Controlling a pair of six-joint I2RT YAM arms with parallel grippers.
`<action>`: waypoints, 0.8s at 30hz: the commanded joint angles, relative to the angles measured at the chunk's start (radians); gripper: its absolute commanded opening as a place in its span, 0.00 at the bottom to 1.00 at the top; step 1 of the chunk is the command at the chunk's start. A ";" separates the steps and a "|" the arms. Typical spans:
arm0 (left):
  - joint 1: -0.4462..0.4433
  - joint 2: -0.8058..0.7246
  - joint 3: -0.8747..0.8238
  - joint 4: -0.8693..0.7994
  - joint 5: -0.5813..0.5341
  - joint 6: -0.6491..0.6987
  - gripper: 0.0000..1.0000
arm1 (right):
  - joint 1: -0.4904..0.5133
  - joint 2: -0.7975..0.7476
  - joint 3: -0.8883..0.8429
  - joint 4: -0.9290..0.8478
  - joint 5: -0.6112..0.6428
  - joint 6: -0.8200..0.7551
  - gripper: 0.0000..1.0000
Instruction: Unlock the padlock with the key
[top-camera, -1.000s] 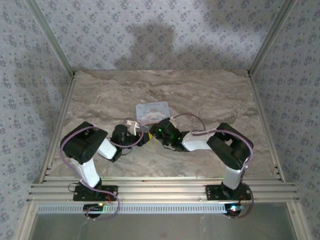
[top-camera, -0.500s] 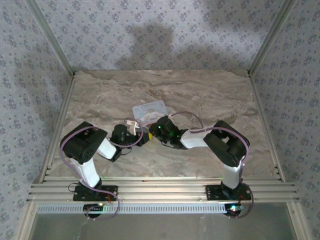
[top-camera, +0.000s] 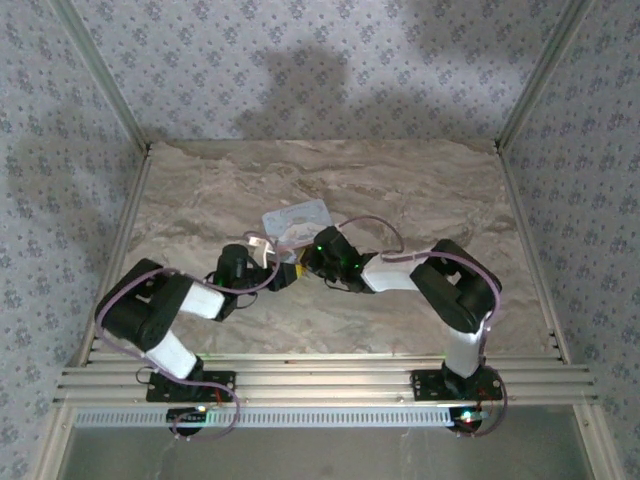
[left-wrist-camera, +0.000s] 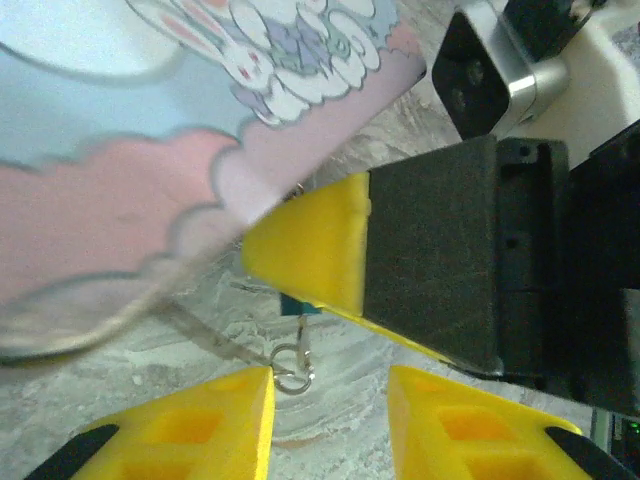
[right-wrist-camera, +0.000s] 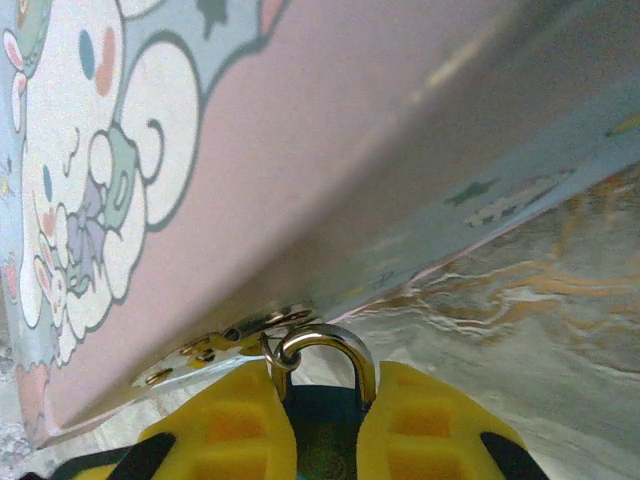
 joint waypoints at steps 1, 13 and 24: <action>0.024 -0.065 0.045 -0.196 -0.007 0.073 0.35 | -0.020 -0.069 -0.048 -0.070 0.029 -0.050 0.00; 0.038 0.088 0.198 -0.169 0.054 0.021 0.34 | 0.018 -0.210 -0.224 -0.040 0.088 -0.012 0.00; 0.046 0.103 0.265 -0.207 0.043 0.024 0.34 | 0.019 -0.163 -0.143 -0.079 0.091 0.034 0.00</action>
